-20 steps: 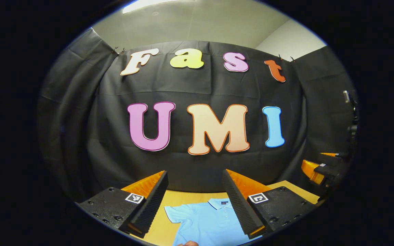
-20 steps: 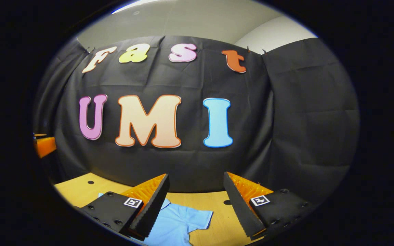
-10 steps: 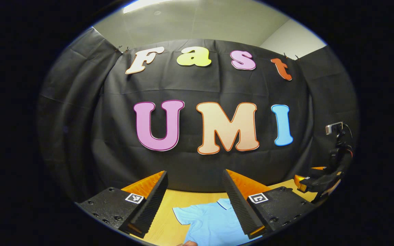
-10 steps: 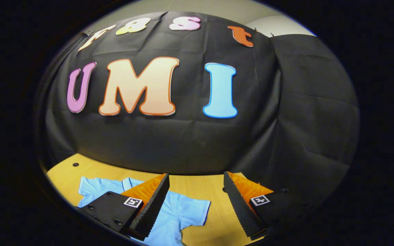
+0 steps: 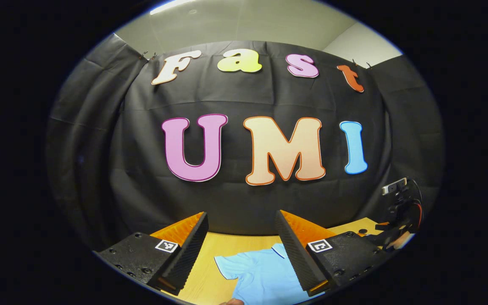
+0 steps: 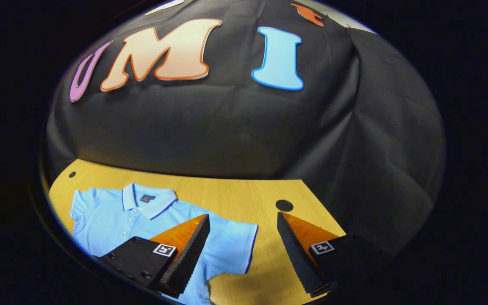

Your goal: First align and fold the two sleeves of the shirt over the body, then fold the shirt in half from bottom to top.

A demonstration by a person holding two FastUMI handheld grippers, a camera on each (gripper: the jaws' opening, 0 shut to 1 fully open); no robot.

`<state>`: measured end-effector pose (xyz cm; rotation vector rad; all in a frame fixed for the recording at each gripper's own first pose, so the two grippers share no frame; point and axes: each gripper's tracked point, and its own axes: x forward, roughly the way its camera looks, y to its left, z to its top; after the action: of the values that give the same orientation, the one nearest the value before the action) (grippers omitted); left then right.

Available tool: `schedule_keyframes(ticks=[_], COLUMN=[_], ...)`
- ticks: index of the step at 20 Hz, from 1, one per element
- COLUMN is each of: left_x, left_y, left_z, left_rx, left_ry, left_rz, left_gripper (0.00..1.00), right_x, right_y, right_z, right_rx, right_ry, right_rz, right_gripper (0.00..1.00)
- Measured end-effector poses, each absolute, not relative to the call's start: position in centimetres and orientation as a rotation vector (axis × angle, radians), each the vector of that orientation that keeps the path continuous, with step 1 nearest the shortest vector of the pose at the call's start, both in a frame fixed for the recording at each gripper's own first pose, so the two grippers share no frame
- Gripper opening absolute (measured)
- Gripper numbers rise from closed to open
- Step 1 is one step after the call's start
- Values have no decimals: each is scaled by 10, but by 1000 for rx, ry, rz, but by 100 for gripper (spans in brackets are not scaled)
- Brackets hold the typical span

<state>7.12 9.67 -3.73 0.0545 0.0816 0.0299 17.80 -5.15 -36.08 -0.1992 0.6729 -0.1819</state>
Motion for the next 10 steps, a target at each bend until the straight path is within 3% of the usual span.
schedule_keyframes(ticks=[10], left_x=[87], left_y=[98], left_z=[-61], left_rx=[57], left_ry=[144], left_rz=[38], left_gripper=[94], right_x=[159], right_y=[-74], right_z=[-462], right_rx=[-122], right_ry=[937], right_rz=[-220], right_gripper=[98])
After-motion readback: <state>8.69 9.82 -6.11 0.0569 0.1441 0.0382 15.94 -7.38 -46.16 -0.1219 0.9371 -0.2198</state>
